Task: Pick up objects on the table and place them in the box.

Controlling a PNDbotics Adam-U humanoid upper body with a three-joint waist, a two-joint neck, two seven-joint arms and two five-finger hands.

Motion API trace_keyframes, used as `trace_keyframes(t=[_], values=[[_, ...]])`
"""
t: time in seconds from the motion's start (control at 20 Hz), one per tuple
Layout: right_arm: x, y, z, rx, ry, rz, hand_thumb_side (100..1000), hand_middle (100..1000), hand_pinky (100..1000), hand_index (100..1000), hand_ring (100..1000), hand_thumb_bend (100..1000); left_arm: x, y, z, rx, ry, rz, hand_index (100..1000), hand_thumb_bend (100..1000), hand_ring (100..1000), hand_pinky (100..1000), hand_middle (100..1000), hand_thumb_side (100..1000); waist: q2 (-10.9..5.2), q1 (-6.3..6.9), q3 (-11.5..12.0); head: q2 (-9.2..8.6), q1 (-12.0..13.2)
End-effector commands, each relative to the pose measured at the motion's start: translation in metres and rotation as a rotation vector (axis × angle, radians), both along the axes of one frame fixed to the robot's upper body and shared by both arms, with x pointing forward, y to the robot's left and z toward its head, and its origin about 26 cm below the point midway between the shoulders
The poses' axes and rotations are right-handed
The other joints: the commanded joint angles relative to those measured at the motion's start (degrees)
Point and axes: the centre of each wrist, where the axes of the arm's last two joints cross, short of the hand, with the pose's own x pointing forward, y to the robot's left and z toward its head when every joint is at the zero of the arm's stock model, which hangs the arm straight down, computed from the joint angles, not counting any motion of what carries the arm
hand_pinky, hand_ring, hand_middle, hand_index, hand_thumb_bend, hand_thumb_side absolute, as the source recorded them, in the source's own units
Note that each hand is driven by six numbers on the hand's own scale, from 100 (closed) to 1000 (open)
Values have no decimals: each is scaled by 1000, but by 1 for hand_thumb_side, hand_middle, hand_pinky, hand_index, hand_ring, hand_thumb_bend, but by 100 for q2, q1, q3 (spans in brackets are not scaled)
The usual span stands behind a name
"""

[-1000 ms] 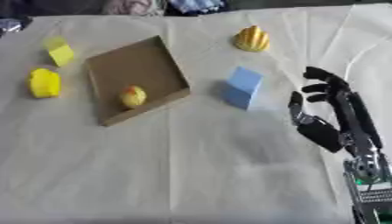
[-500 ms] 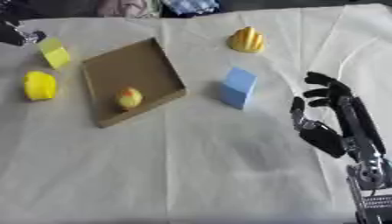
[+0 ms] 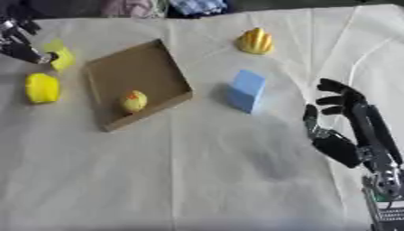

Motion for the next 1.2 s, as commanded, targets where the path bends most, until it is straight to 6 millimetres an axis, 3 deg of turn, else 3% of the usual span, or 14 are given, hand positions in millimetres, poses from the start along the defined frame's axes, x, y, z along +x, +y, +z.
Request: trace_keyframes(t=[0.05, 0.85, 1.2], values=[[0, -3, 6, -16, -16, 5, 350, 805, 676, 891, 733, 100, -1, 6, 10, 20, -40, 36, 857, 518, 743, 749, 783, 220, -164, 54, -16, 27, 19], [1, -2, 6, -15, -16, 12, 351, 804, 675, 891, 733, 100, 0, 0, -16, 61, -19, 148, 862, 522, 743, 743, 791, 245, -130, 42, -49, 27, 21], [1, -2, 6, -15, -15, 13, 355, 804, 675, 891, 734, 100, -1, -1, -24, 61, 18, 147, 823, 498, 703, 721, 753, 236, -124, 36, -52, 27, 15]])
